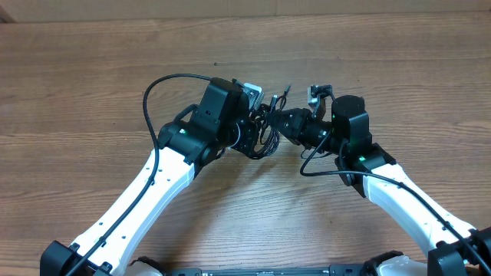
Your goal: Untangle cables
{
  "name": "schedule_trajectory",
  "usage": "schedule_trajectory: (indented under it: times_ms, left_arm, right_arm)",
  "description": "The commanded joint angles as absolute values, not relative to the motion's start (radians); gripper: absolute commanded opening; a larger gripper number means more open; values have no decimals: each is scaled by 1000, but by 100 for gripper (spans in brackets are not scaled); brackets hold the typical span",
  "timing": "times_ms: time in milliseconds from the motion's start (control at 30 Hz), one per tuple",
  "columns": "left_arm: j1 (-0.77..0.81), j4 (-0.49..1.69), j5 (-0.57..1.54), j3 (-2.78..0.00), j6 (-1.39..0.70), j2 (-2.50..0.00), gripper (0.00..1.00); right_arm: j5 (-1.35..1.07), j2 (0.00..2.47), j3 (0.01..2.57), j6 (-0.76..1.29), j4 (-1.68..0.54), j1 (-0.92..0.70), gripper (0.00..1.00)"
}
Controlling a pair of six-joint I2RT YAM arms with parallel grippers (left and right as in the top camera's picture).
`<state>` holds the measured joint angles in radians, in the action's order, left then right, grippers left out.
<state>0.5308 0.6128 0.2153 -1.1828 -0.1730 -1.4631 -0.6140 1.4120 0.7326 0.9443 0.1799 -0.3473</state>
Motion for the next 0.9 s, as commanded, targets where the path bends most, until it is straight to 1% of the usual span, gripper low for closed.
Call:
schedule_trajectory:
  times_ms: [0,400,633,700,867]
  left_arm:
    - [537,601,200,-1200,-156,-1455,4]
    - [537,583,131,-1200,-162,-1455,4]
    - [537,583,90,-1200,-165,-1457,4]
    - [537,585,77,-1200,-165,-1461,5]
    - [537,590,67,-1200,-165,-1470,4]
  right_arm:
    - [-646,1427,740,934,177,-348,4]
    - [-826,1427,740,934,190,-348,4]
    - [-1059,1427,740,908,406,-348,4]
    - [-1135,1427,740,908,520,-348,4]
    - [-1211,1427,740,908,677,-348,4]
